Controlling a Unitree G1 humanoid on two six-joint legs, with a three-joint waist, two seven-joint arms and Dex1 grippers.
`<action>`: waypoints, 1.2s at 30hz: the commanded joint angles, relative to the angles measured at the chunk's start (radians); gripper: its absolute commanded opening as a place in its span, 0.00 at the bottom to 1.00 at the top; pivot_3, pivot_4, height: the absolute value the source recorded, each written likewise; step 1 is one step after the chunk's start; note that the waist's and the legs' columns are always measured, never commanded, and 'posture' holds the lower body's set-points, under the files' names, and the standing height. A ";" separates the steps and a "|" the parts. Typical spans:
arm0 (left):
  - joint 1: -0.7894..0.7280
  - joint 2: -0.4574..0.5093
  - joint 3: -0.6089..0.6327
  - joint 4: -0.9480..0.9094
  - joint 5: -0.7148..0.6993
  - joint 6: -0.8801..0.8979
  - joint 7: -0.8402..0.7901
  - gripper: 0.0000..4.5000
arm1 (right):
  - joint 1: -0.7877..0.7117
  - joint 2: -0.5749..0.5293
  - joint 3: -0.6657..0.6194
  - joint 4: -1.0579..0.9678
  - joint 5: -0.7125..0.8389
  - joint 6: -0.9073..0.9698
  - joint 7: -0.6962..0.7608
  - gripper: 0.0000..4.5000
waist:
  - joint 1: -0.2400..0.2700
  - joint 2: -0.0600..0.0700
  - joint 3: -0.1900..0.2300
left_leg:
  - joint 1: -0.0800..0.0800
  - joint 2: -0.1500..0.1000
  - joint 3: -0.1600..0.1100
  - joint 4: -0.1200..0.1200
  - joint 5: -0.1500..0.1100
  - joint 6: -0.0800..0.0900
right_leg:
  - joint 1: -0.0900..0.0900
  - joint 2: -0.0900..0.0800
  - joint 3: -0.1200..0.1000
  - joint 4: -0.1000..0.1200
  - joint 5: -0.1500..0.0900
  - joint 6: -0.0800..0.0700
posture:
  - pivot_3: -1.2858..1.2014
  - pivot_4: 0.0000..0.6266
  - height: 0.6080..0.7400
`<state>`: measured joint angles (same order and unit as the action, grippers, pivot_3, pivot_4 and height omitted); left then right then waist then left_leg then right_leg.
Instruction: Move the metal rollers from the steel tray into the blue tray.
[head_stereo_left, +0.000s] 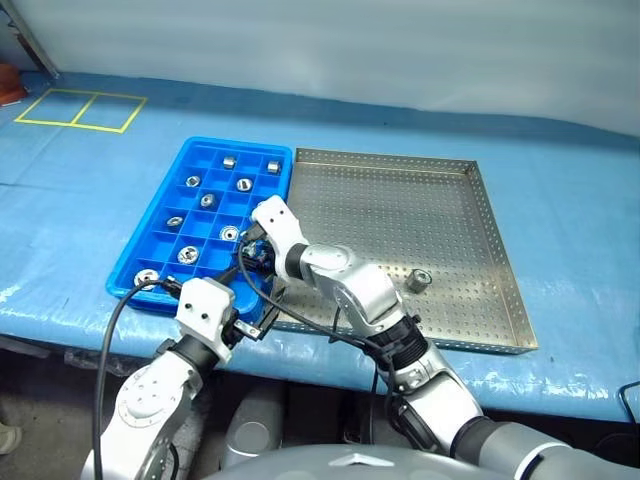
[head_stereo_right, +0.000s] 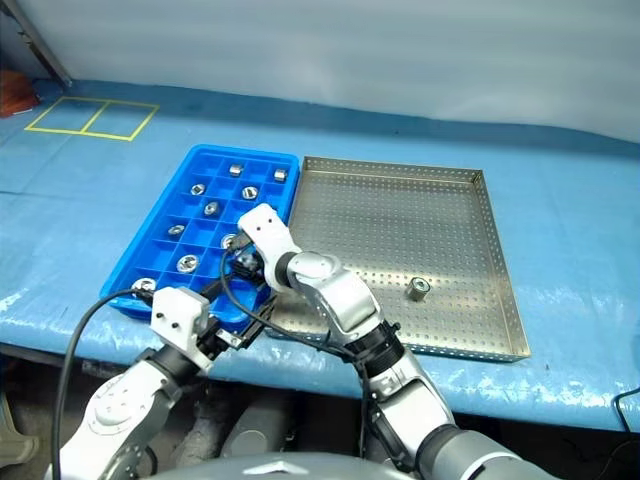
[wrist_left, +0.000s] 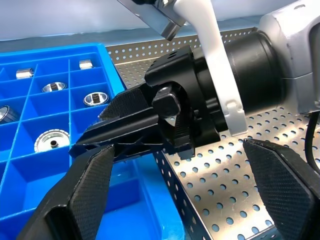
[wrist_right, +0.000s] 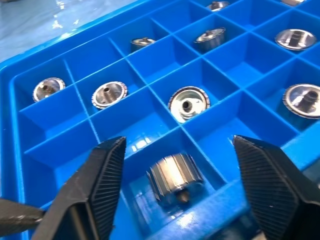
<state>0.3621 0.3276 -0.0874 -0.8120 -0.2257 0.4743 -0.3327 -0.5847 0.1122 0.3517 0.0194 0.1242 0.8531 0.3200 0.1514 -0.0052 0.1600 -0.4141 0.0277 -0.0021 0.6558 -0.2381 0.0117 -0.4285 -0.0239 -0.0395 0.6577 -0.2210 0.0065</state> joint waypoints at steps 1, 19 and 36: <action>-0.040 0.015 -0.015 -0.006 -0.022 0.001 -0.029 1.00 | 0.006 -0.015 -0.083 -0.108 0.006 0.017 -0.045 0.99 | -0.002 0.000 0.000 | 0.000 0.000 0.000 0.000 0.000 0.000 | 0.000 0.000 0.000 0.000 0.000 0.000 | 0.64 0.24 1.00; -0.223 0.040 -0.150 0.113 -0.070 0.033 -0.143 1.00 | 0.290 -0.146 -0.392 -0.522 0.005 0.264 -0.235 0.99 | -0.112 0.000 0.000 | 0.000 0.000 0.001 0.000 0.000 0.000 | 0.000 0.001 0.002 0.001 0.002 0.004 | 0.56 0.24 1.00; -0.223 0.047 -0.147 0.115 -0.063 0.023 -0.145 1.00 | 0.448 -0.131 -0.400 -0.480 0.015 0.256 -0.264 0.73 | -0.120 0.000 0.000 | 0.001 0.000 0.002 0.001 0.000 0.000 | 0.000 0.000 0.003 0.001 0.002 0.004 | 0.58 0.24 1.00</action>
<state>0.1387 0.3684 -0.2373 -0.6684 -0.2867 0.5138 -0.4803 -0.1472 -0.0222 -0.0544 -0.4354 0.1249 1.0963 0.0511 0.0317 -0.0056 0.1598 -0.4131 0.0277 -0.0002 0.6568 -0.2381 0.0118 -0.4282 -0.0236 -0.0363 0.6589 -0.2190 0.0108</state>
